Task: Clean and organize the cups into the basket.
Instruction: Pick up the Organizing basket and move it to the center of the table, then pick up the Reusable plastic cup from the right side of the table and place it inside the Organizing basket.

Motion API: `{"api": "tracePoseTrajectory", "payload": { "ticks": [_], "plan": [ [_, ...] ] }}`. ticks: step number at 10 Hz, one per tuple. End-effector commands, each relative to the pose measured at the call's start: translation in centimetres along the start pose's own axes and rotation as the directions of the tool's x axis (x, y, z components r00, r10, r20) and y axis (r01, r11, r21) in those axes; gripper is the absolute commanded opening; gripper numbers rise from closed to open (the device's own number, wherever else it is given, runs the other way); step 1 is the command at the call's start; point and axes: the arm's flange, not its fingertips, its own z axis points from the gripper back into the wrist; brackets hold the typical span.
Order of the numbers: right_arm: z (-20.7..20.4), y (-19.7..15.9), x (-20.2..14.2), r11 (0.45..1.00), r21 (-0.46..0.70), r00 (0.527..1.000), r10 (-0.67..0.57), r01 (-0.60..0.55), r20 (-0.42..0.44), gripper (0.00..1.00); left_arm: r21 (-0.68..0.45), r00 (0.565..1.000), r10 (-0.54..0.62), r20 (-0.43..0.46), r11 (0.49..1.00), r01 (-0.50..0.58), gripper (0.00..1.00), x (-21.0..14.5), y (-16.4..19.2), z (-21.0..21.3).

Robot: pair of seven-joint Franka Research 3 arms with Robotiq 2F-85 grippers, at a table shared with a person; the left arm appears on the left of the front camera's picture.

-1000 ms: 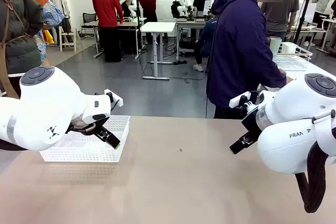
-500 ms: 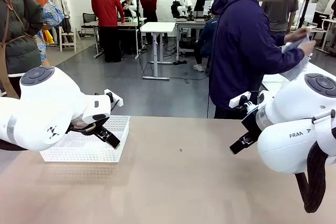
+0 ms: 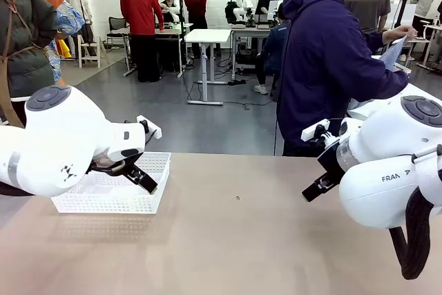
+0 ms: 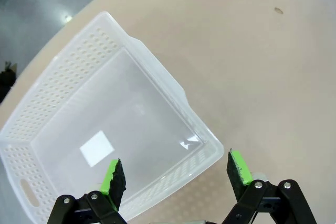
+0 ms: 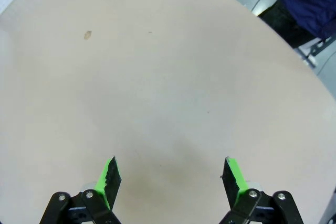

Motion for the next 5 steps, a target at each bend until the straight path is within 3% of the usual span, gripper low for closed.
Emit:
{"api": "tracePoseTrajectory", "payload": {
  "ticks": [1,3,5],
  "plan": [
    [6.1,2.5,-1.9,0.997,-0.079,1.0,0.009,-0.008,0.016,1.0,0.059,0.999,-0.047,-0.013,0.997,0.048,1.0,-1.6,-0.5,7.5],
    [12.8,4.8,-5.7,0.987,-0.162,0.999,0.009,-0.004,0.03,1.0,0.065,0.988,-0.144,-0.056,0.987,0.147,1.0,-4.7,-1.3,14.6],
    [15.8,6.9,-9.4,0.98,-0.197,1.0,0.011,-0.007,0.018,1.0,0.016,0.977,-0.204,-0.063,0.979,0.205,1.0,-7.6,-2.6,17.8]
  ]
}}
